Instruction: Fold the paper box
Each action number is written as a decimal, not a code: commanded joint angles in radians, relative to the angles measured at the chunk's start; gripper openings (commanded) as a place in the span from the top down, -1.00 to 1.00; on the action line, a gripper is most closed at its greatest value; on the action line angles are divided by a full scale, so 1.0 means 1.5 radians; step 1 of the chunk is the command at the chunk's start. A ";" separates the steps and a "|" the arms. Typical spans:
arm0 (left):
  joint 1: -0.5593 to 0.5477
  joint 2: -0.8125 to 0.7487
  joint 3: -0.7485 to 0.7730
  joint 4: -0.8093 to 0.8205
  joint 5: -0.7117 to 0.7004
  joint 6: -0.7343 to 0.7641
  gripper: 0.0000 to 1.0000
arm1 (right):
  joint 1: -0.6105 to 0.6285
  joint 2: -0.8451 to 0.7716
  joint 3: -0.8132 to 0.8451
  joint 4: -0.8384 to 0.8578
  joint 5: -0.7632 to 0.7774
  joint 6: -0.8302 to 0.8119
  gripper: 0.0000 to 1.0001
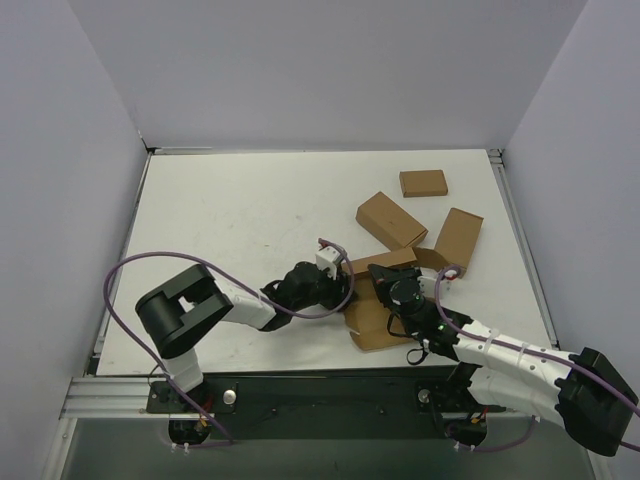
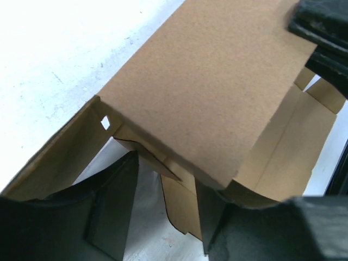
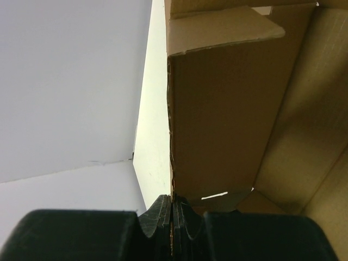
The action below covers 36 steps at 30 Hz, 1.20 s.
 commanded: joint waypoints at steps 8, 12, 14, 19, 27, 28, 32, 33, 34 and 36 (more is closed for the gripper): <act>0.001 -0.239 -0.044 -0.168 -0.017 0.087 -0.27 | 0.008 -0.025 -0.021 0.032 0.027 -0.033 1.00; 0.013 -0.370 -0.059 -0.303 -0.068 0.112 -0.36 | 0.008 -0.014 -0.022 0.055 0.019 -0.042 1.00; 0.020 -0.439 -0.060 -0.375 -0.083 0.130 -0.47 | 0.008 -0.008 -0.022 0.065 0.015 -0.044 1.00; 0.037 -0.500 -0.030 -0.473 -0.115 0.143 -0.59 | 0.009 0.026 -0.018 0.102 -0.003 -0.059 1.00; 0.074 -0.463 -0.009 -0.511 -0.157 0.132 -0.61 | 0.009 0.052 -0.027 0.138 -0.015 -0.101 1.00; 0.103 -0.468 -0.016 -0.506 -0.157 0.121 -0.61 | 0.009 0.053 -0.032 0.140 -0.016 -0.101 1.00; 0.169 -0.512 -0.041 -0.490 -0.163 0.070 -0.61 | 0.009 0.043 -0.051 0.144 -0.019 -0.108 1.00; 0.179 -0.523 -0.047 -0.488 -0.160 0.064 -0.63 | 0.009 0.041 -0.053 0.143 -0.020 -0.111 1.00; 0.185 -0.523 -0.052 -0.466 -0.153 0.059 -0.64 | 0.009 0.040 -0.056 0.142 -0.019 -0.112 1.00; 0.191 -0.503 -0.059 -0.462 -0.135 0.057 -0.64 | 0.009 0.037 -0.059 0.138 -0.019 -0.116 1.00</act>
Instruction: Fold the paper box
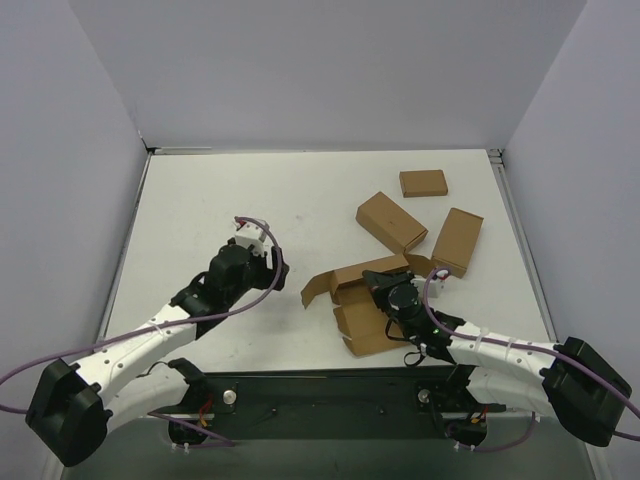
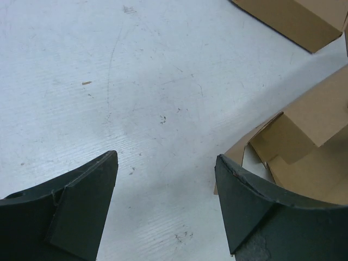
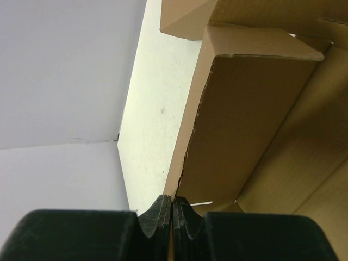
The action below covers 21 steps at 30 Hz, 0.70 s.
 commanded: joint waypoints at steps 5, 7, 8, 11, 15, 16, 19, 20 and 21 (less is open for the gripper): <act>0.014 0.072 -0.014 0.028 0.025 -0.034 -0.62 | 0.005 -0.023 -0.016 0.010 0.020 -0.030 1.00; 0.014 0.097 -0.022 0.044 0.037 -0.033 -0.62 | 0.005 -0.026 -0.015 0.009 0.021 -0.033 1.00; 0.013 0.106 -0.023 0.050 0.044 -0.032 -0.62 | 0.004 -0.026 -0.014 0.008 0.020 -0.033 1.00; 0.011 0.139 -0.027 0.074 0.091 -0.025 -0.57 | 0.005 -0.029 -0.013 0.007 0.022 -0.034 1.00; 0.001 0.156 -0.049 0.131 0.147 -0.008 -0.54 | 0.004 -0.029 -0.014 0.007 0.023 -0.034 1.00; -0.007 0.157 -0.058 0.142 0.158 0.002 -0.54 | 0.005 -0.030 -0.014 0.005 0.025 -0.034 1.00; -0.023 0.161 -0.072 0.177 0.184 0.018 -0.51 | 0.005 -0.030 -0.014 0.005 0.026 -0.034 1.00; -0.027 0.164 -0.074 0.187 0.201 0.023 -0.50 | 0.005 -0.031 -0.013 0.005 0.026 -0.034 1.00; -0.032 0.171 -0.076 0.208 0.206 0.029 -0.50 | 0.005 -0.031 -0.013 0.005 0.026 -0.034 1.00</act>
